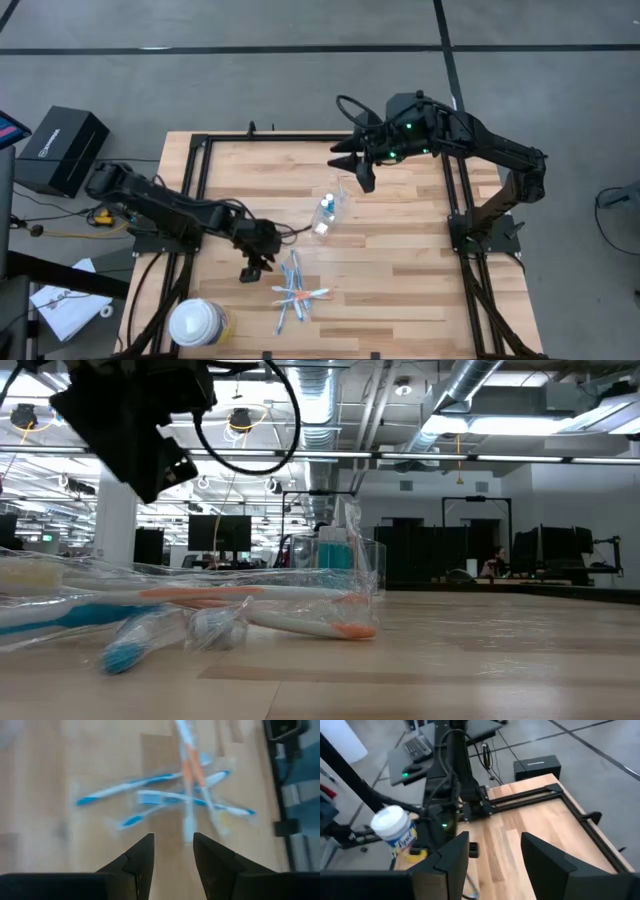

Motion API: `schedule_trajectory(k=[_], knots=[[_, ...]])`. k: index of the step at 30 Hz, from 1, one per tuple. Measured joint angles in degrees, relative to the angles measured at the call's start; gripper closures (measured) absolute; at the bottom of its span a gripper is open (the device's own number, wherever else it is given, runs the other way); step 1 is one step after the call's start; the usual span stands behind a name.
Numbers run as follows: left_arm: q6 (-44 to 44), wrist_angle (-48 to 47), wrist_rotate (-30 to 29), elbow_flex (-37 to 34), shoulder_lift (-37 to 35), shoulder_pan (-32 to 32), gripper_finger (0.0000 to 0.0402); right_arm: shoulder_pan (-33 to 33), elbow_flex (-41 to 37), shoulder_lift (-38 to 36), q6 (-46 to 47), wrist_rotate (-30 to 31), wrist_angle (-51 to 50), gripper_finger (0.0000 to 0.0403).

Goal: Pick & Place toothbrushing station
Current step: Put the bottom orange toothbrush into the right section of the transparent organizer

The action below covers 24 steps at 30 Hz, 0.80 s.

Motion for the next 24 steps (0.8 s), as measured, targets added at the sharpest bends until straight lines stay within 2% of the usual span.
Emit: schedule_trajectory(k=[4, 12, 21, 24], knots=[[-4.38, 3.75, 1.76, 0.00, 1.65, -3.70, 0.0263, 0.02, -0.02, -0.69, -2.11, -0.23, -0.98, 0.0231], [-12.48, 6.19, -1.93, 0.03, 4.59, -9.38, 0.0228, 0.11, -0.04, -1.81, -3.90, -2.28, -0.93, 0.0229], [-22.16, 14.57, -0.96, 0.00, 8.94, -11.11, 0.0231, 0.12, -0.02, -2.07, -4.73, -3.09, -0.93, 0.0230], [-24.18, 16.20, 1.06, 0.00, 10.19, -11.11, 0.0230, 0.09, -0.02, -2.07, -5.00, -3.74, -0.95, 0.0230]])
